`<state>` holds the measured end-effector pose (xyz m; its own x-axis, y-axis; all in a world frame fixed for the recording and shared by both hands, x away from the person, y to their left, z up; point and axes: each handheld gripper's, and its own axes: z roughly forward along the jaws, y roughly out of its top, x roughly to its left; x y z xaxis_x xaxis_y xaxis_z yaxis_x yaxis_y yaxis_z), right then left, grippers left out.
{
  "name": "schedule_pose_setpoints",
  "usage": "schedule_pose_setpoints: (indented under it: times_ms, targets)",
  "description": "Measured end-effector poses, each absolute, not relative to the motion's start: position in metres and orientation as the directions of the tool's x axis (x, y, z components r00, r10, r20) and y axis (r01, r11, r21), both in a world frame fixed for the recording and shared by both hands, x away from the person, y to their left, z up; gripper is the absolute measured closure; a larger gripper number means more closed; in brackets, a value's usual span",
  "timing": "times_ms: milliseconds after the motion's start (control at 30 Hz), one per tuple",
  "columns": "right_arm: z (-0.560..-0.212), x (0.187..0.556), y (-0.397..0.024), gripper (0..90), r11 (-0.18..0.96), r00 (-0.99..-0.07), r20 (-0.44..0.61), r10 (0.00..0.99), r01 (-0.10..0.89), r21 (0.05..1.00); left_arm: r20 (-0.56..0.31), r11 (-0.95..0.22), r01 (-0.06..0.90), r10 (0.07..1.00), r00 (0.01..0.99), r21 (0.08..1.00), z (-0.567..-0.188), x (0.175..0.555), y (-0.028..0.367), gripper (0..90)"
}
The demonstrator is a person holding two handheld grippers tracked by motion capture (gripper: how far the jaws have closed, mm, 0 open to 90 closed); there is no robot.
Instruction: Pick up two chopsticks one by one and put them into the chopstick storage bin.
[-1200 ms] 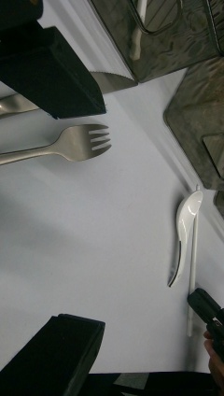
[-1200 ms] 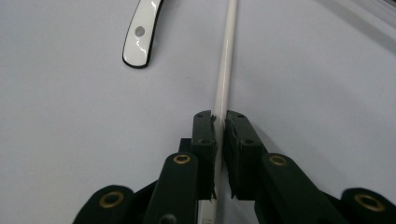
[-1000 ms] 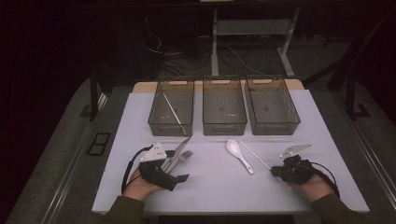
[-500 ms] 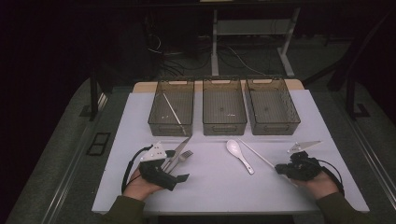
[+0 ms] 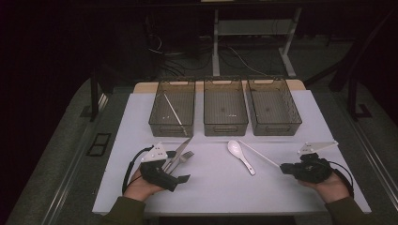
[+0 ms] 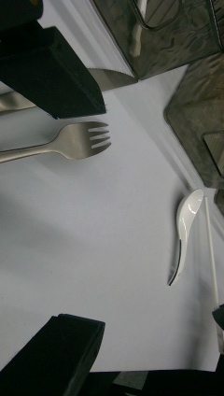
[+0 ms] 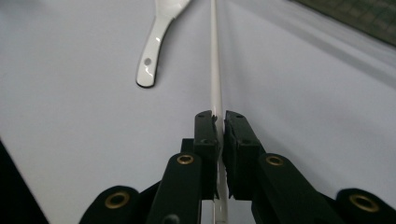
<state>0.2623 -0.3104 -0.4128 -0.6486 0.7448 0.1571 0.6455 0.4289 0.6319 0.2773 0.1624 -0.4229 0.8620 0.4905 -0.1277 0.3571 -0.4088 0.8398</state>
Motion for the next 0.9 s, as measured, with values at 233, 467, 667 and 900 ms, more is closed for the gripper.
schedule_pose_setpoints:
  times_ms: [233, 467, 667, 900]
  targets:
    - [-0.4, 0.256, -0.312, 84.0, 0.418, -0.673, 0.157, 0.722, 0.606, 0.677, -0.124, -0.413, 0.354, 0.489, 0.864, 0.839, -0.423, 0.277, 0.162, 0.0]
    - [-0.391, 0.256, -0.309, 83.9, 0.414, -0.697, 0.161, 0.699, 0.578, 0.703, -0.122, -0.415, 0.354, 0.49, 0.863, 0.838, -0.423, 0.277, 0.161, 0.0]
    - [-0.383, 0.264, -0.307, 83.9, 0.405, -0.705, 0.16, 0.691, 0.561, 0.722, -0.122, -0.411, 0.354, 0.493, 0.862, 0.84, -0.422, 0.277, 0.162, 0.0]
    - [-0.376, 0.278, -0.298, 83.9, 0.408, -0.716, 0.145, 0.683, 0.539, 0.737, -0.124, -0.407, 0.357, 0.496, 0.859, 0.841, -0.422, 0.277, 0.163, 0.0]
